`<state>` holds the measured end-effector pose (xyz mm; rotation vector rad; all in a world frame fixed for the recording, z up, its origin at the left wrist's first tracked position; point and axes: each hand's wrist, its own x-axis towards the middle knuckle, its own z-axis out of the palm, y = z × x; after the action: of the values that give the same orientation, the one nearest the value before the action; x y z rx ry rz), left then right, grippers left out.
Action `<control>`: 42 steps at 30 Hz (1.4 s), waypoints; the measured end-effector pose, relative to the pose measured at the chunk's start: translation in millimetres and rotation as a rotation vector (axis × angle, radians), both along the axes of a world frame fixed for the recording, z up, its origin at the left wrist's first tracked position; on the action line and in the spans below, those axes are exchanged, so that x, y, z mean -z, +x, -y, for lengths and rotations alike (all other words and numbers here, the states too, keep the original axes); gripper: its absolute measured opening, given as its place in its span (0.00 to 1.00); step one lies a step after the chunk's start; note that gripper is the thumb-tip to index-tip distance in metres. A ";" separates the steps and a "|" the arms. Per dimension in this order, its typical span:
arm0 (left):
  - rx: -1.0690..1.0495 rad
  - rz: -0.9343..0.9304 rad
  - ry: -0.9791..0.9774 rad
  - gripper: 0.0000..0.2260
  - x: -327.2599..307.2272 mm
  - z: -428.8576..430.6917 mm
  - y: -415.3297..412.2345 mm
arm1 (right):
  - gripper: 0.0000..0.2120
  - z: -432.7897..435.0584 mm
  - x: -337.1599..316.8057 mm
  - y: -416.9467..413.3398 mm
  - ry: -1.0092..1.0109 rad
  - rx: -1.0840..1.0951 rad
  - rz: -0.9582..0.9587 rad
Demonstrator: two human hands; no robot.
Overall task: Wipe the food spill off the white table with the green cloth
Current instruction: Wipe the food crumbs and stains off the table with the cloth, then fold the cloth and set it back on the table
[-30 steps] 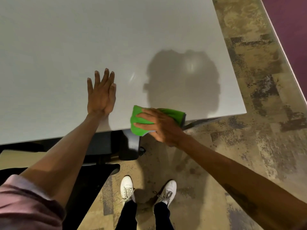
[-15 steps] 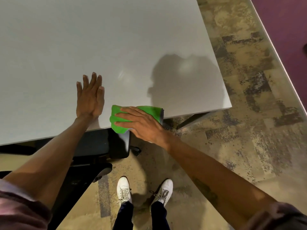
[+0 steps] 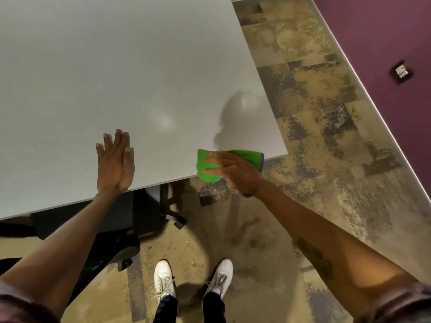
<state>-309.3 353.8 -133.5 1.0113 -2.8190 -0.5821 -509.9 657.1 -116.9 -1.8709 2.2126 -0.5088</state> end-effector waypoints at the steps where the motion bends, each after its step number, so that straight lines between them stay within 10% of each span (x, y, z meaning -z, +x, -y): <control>1: -0.005 0.002 0.006 0.26 -0.4 -4.1 -0.3 | 0.25 -8.6 -1.5 -6.6 -0.009 0.024 0.020; 16: -0.009 -0.042 0.328 0.26 -34.7 -97.0 -28.2 | 0.19 -94.3 -54.7 -32.3 0.116 0.592 0.315; 27: -0.068 -0.231 0.481 0.17 -113.1 -156.7 -70.4 | 0.18 -46.3 -132.2 -8.6 -0.376 0.905 0.862; 42: -0.124 -0.408 0.558 0.06 -229.4 -109.7 -41.0 | 0.20 67.1 -232.2 49.2 -0.460 0.855 1.259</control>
<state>-350.3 463.5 96.0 0.9819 -2.2585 -1.4231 -460.6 590.0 115.3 -0.2105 1.7958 -1.7842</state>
